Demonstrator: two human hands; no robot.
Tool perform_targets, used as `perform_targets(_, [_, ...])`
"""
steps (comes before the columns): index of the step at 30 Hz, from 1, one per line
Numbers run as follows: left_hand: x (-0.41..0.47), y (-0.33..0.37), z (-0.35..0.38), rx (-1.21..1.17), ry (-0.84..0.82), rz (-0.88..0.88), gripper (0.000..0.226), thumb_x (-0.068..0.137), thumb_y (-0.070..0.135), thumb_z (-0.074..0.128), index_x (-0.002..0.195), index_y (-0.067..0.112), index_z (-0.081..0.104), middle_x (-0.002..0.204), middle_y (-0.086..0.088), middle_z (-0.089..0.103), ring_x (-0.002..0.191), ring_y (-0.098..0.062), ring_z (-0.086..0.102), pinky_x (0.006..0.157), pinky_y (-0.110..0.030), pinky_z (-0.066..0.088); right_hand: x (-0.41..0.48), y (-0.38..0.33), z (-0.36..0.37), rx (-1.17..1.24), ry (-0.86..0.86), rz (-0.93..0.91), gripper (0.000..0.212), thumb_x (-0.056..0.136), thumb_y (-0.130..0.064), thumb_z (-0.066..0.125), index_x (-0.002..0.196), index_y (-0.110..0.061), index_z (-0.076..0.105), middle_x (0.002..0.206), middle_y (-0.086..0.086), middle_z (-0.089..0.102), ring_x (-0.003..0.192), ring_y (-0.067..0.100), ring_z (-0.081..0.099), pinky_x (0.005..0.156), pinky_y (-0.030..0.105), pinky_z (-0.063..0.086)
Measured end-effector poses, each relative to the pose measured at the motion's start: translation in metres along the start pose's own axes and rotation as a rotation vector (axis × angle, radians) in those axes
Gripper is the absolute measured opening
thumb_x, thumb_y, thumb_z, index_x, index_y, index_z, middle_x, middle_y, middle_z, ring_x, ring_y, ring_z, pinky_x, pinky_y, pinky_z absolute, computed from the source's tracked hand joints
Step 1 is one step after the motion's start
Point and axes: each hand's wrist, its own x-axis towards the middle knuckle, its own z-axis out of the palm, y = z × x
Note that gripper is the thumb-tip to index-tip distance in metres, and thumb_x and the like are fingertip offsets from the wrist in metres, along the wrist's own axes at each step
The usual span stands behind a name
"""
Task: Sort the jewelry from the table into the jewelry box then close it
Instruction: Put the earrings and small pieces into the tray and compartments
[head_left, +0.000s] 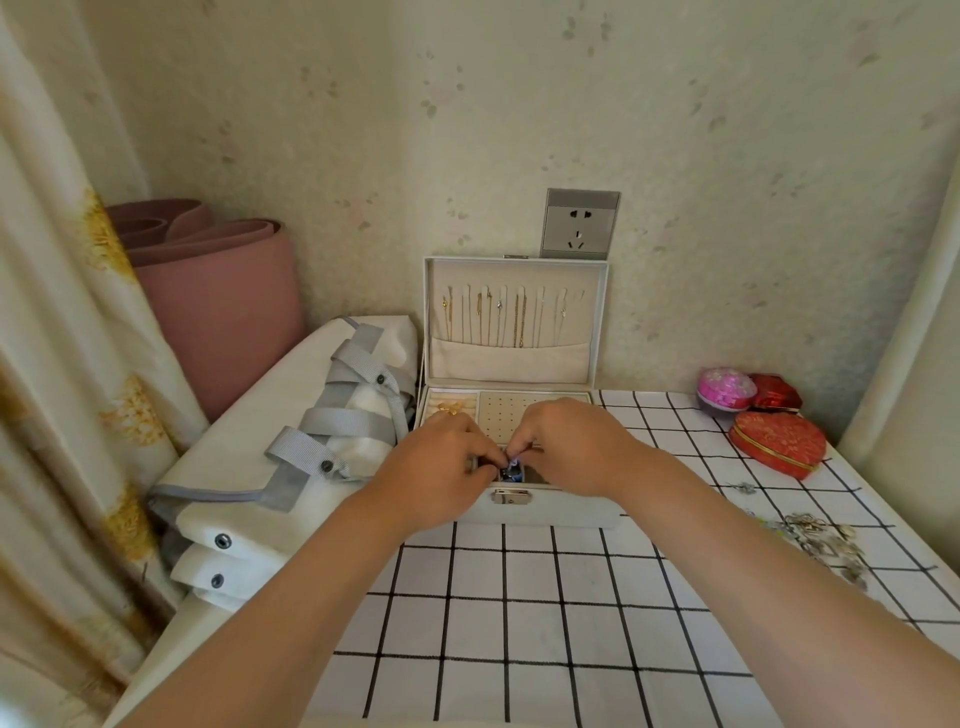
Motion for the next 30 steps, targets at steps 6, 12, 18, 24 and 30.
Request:
perform_targets(6, [0.001,0.001,0.002,0.029,0.037,-0.017,0.015,0.092,0.031,0.062,0.104,0.032,0.070,0.097,0.009,0.057,0.101,-0.009,0.046,0.092,-0.032,0.044,0.000,0.002,0.002,-0.111,-0.006,-0.060,0.035,0.092,-0.012,0.058,0.108,-0.038,0.076,0.109,-0.015,0.070,0.100,0.013,0.062,0.080,0.029,0.048])
perform_targets(12, [0.001,-0.001,0.009,0.110,0.054,0.053,0.029,0.094,0.033,0.057,0.122,0.036,0.064,0.101,0.007,0.055,0.102,-0.014,0.044,0.090,-0.034,0.044,-0.002,0.009,0.002,0.031,-0.019,-0.013,0.038,0.092,-0.007,0.057,0.098,-0.038,0.079,0.103,-0.016,0.071,0.098,0.009,0.061,0.084,0.031,0.051])
perform_targets(18, [0.004,-0.004,0.010,0.157,0.048,0.065,0.033,0.095,0.038,0.055,0.127,0.035,0.064,0.105,0.004,0.055,0.107,-0.018,0.044,0.093,-0.039,0.045,-0.008,0.014,0.003,0.156,0.070,0.088,0.027,0.094,-0.016,0.058,0.098,-0.034,0.078,0.108,-0.015,0.072,0.102,0.009,0.064,0.088,0.030,0.052])
perform_targets(24, [0.005,0.001,0.013,0.073,0.061,-0.027,0.029,0.099,0.039,0.048,0.123,0.039,0.065,0.101,0.010,0.051,0.105,-0.011,0.039,0.094,-0.031,0.039,-0.011,0.006,0.009,-0.026,0.043,-0.049,0.037,0.092,-0.013,0.051,0.102,-0.037,0.076,0.099,-0.010,0.064,0.091,0.015,0.059,0.068,0.026,0.039])
perform_targets(30, [0.010,0.010,0.018,0.074,0.113,-0.134,0.020,0.091,0.038,0.059,0.108,0.042,0.070,0.100,0.011,0.054,0.105,-0.012,0.043,0.091,-0.031,0.038,-0.009,0.006,0.011,0.021,0.106,-0.003,0.033,0.093,-0.013,0.050,0.099,-0.035,0.074,0.101,-0.012,0.062,0.089,0.012,0.060,0.068,0.026,0.043])
